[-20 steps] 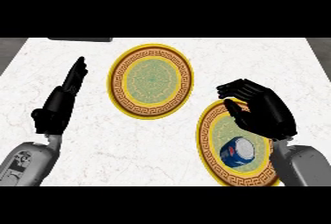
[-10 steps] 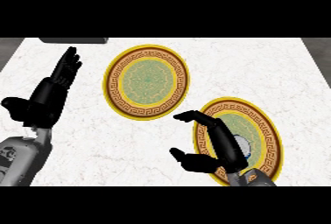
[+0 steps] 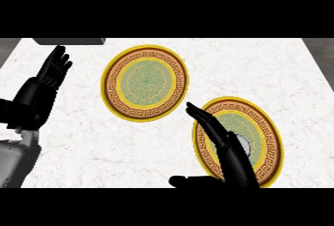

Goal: Pick the can from the plate and place it in the plate

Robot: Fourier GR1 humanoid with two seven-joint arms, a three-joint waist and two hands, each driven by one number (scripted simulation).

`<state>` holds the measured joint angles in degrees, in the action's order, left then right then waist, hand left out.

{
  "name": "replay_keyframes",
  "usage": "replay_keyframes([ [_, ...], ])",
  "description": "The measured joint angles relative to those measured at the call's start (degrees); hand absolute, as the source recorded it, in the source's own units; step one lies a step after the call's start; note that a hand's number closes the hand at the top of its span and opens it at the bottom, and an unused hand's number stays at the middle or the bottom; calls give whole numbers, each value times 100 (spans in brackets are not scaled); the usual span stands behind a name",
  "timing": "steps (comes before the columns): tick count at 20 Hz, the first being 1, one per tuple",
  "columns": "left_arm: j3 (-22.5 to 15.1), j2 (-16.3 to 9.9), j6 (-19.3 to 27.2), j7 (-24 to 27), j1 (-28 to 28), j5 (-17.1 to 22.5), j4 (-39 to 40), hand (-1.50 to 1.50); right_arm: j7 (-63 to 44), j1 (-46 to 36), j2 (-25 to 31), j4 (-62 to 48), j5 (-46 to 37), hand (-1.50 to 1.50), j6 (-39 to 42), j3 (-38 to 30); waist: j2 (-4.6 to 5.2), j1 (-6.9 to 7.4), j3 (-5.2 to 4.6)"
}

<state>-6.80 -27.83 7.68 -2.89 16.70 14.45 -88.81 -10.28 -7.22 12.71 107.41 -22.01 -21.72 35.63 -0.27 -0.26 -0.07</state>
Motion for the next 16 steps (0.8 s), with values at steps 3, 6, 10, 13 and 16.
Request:
replay_keyframes([
  [3,40,-27,-27,-40,-53,11,-70,0,-1014,-314,428,373,-359,-150,541,-151,-17,-11,-11],
  [6,49,-16,-34,-53,-67,6,-73,0,-2011,-586,882,618,-545,-150,1273,-239,-25,-34,-20],
  [10,138,-74,-92,-23,-105,34,-84,0,-3253,-855,1359,879,-435,-150,2410,-190,-25,-15,-26],
  [13,134,-41,-83,-65,-13,19,-76,0,-4148,-1120,1561,1069,-58,-150,3292,-165,-11,-7,-26],
  [16,82,7,-62,-97,-45,-47,-147,0,-4726,-1340,1535,1103,403,-150,3808,-132,-1,33,-18],
])
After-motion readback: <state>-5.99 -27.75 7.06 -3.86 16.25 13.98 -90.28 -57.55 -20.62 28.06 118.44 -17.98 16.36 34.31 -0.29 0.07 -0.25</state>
